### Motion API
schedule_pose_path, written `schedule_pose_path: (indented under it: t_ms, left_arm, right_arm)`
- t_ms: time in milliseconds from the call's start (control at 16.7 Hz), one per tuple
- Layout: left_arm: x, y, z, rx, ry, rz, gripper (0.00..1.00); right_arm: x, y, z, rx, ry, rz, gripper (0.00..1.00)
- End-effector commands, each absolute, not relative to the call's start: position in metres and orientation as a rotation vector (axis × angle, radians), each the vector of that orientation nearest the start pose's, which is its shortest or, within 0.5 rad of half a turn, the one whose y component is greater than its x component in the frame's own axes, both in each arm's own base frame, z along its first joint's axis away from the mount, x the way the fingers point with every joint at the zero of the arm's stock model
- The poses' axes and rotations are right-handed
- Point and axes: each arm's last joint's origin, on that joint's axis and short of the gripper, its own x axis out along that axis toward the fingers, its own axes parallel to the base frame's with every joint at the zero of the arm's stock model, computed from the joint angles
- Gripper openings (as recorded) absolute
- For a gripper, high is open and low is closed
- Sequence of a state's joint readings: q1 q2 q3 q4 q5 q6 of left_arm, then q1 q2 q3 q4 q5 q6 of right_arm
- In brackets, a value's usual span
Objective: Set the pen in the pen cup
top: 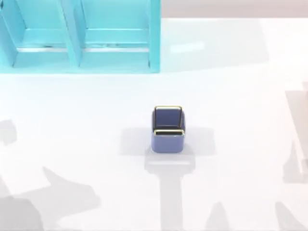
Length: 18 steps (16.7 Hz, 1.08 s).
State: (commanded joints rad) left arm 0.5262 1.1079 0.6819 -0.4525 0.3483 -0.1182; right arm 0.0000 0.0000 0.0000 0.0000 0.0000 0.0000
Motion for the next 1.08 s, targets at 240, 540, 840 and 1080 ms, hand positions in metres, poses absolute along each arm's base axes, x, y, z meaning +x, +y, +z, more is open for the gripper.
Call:
schedule_pose_path:
  t_ms: [240, 540, 840, 1080]
  left_arm:
    - [0.219, 0.167, 0.193, -0.787, 0.968, 0.294, 1.00]
    - [0.225, 0.237, 0.159, -1.088, 1.051, 0.356, 1.00]
    - [0.223, 0.261, 0.146, -1.187, 1.058, 0.372, 1.00]
    - [0.224, 0.259, 0.147, -1.181, 1.059, 0.369, 1.00]
  right_arm:
    - [0.106, -0.001, 0.160, 0.000, 0.000, 0.000, 1.00]
    - [0.106, -0.001, 0.160, 0.000, 0.000, 0.000, 1.00]
    - [0.106, -0.001, 0.160, 0.000, 0.000, 0.000, 1.00]
    - [0.106, -0.001, 0.160, 0.000, 0.000, 0.000, 1.00]
